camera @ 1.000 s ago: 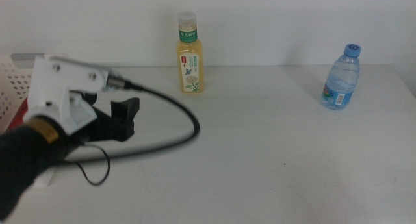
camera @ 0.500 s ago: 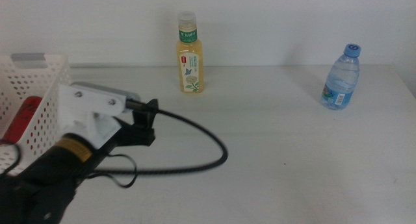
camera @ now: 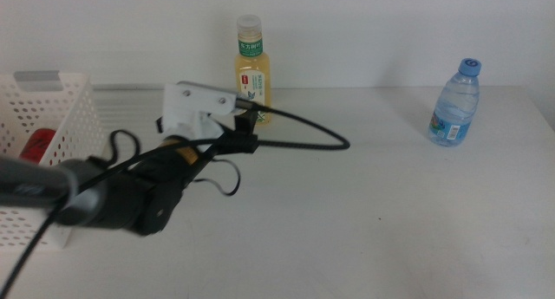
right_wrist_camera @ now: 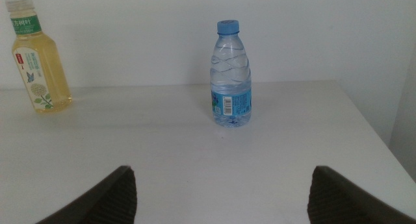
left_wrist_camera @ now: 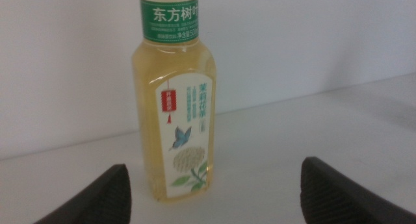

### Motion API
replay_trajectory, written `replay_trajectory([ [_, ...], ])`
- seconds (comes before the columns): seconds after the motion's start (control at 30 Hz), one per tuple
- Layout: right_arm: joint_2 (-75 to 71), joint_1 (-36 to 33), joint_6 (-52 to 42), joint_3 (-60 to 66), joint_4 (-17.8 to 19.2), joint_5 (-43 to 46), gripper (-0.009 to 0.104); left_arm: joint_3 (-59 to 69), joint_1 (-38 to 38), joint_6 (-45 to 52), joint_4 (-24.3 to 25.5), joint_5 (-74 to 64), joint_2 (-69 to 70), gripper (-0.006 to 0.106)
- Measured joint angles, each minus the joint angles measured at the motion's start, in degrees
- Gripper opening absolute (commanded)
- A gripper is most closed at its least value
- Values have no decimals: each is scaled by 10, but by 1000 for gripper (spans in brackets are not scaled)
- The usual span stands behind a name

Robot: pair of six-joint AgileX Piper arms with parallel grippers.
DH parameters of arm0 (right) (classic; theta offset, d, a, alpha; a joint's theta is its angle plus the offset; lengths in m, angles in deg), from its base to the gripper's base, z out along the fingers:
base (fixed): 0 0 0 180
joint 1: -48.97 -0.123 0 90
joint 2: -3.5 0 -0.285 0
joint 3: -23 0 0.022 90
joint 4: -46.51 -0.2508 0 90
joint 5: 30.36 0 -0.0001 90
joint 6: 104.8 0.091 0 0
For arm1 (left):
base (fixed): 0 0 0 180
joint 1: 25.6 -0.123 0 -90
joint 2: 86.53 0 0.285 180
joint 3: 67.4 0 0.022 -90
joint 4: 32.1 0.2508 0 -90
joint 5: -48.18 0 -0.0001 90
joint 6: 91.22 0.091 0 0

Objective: Use arms to grab the bottles and put them into the dustbin to the left of the table.

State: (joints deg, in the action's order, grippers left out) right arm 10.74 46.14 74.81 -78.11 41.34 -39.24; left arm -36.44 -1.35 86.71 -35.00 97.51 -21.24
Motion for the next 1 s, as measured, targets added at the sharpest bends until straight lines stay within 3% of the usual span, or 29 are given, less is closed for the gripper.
replay_trajectory([
  [0.13,0,0,0,0,0,0,71,-60,0,-1,-16,-22,-51,90],
  [1.0,0,0,0,0,0,0,71,-355,-10,67,-99,-131,-246,89],
])
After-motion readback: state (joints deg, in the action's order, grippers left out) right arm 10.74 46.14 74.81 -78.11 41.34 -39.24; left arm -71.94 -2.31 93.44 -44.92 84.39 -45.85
